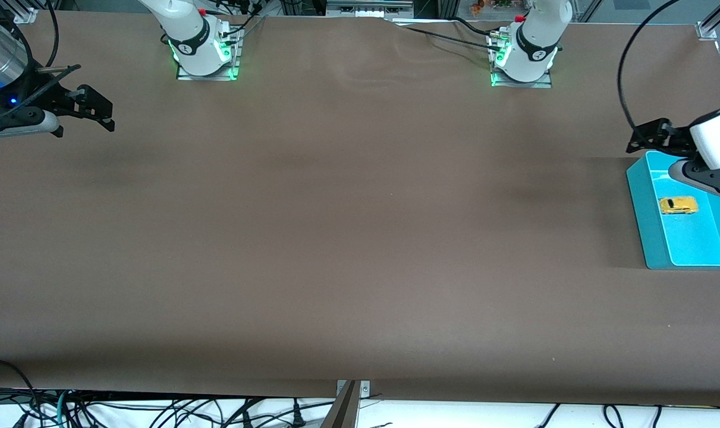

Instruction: Wind and store yellow beetle car

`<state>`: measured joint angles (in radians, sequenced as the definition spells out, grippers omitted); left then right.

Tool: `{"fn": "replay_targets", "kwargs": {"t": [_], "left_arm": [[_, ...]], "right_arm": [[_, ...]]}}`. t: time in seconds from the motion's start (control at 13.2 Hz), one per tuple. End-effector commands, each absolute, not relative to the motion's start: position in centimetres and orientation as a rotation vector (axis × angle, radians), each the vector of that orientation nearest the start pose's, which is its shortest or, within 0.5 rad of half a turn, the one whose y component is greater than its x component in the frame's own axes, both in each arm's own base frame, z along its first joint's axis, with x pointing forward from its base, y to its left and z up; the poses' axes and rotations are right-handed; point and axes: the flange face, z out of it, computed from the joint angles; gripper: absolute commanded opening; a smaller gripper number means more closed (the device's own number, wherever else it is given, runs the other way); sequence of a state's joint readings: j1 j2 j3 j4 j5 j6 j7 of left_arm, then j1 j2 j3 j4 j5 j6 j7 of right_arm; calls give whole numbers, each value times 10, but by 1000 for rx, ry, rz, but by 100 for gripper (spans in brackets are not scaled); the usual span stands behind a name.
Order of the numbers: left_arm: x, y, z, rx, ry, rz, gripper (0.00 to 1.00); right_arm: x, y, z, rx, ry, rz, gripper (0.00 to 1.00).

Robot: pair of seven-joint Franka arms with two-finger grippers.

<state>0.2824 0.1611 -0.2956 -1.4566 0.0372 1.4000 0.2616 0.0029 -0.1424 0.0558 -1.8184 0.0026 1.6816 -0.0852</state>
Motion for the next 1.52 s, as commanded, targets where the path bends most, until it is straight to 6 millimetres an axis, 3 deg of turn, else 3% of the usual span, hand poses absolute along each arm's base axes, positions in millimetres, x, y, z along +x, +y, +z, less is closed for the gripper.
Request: {"fn": "replay_targets", "kwargs": {"t": [0.0,0.08,0.23,0.3,0.61,1.44], "left_arm": [[544,-15,574,-3136,229,174,100],[542,-14,573,-3162,196,130,100],[549,12,576,-3223,96,24,100],[548,12,578,-3217,92,16,100],[545,1,583,-3205,-43,9,100],[535,-8,585,-3122,24,50,100]], "right_arm": [[515,31,598,-3143,-244,-9,100],[515,31,598,-3144,-242,-9,100],[515,32,598,-3143,-246,-9,100],[515,32,598,-3143,-246,-9,100],[515,32,602,-3141,-246,-24,100],[515,32,601,-3141,-246,-16,100]]}}
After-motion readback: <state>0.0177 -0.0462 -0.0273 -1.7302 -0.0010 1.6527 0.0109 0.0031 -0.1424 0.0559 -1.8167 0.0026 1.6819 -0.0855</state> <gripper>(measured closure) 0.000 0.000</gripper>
